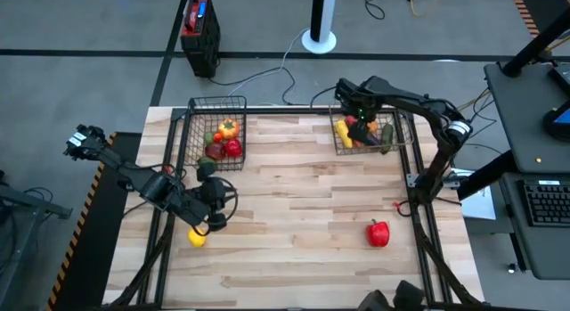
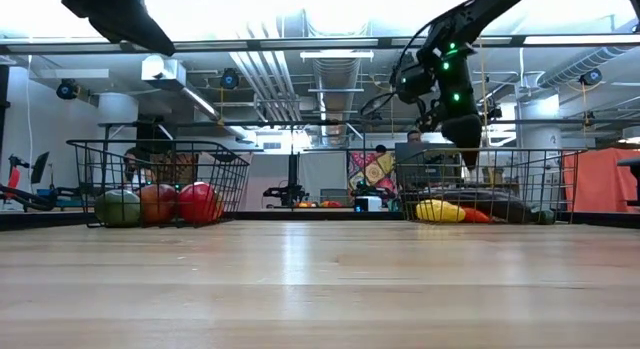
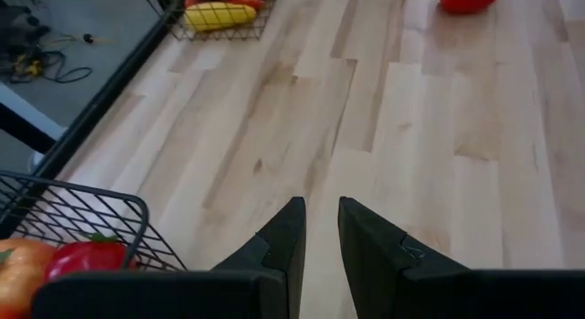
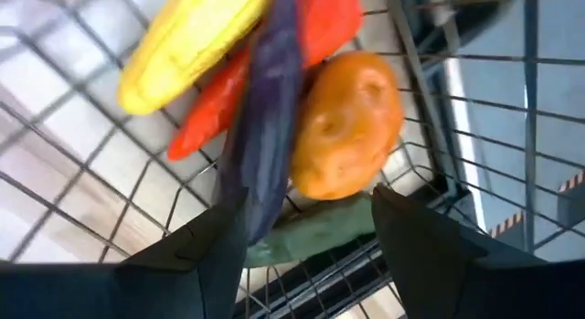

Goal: Sort produce into baskets
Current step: Put the lemon into the left wire basket

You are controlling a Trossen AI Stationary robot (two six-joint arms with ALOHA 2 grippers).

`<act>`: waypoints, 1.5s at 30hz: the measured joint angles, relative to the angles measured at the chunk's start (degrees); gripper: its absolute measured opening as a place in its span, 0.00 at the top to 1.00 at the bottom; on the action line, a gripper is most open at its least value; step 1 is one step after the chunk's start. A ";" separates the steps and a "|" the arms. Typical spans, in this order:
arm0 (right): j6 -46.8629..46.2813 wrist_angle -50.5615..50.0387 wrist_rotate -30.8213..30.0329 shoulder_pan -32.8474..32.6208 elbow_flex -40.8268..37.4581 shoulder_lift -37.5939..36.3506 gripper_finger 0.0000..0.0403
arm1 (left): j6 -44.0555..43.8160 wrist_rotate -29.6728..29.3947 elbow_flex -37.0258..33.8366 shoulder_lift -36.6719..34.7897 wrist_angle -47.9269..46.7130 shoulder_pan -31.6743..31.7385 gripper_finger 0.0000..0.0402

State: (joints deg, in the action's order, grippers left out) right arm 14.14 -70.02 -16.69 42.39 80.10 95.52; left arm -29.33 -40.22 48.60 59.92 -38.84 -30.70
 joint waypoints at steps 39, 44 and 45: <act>-31.84 34.99 -0.50 -52.14 -15.82 -27.42 0.45 | -38.90 39.91 12.86 16.86 -18.82 -2.17 0.87; -33.76 35.20 -1.80 -55.10 -16.58 -27.42 0.45 | -43.49 42.27 20.87 23.68 -36.56 -4.41 0.87; -34.03 35.21 -1.82 -55.52 -16.64 -27.42 0.45 | -46.47 42.21 22.16 25.12 -39.36 -4.72 0.87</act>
State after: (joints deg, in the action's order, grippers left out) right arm -19.89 -34.82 -18.51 -13.12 63.46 68.10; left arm -75.81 2.00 70.76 85.04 -78.21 -35.41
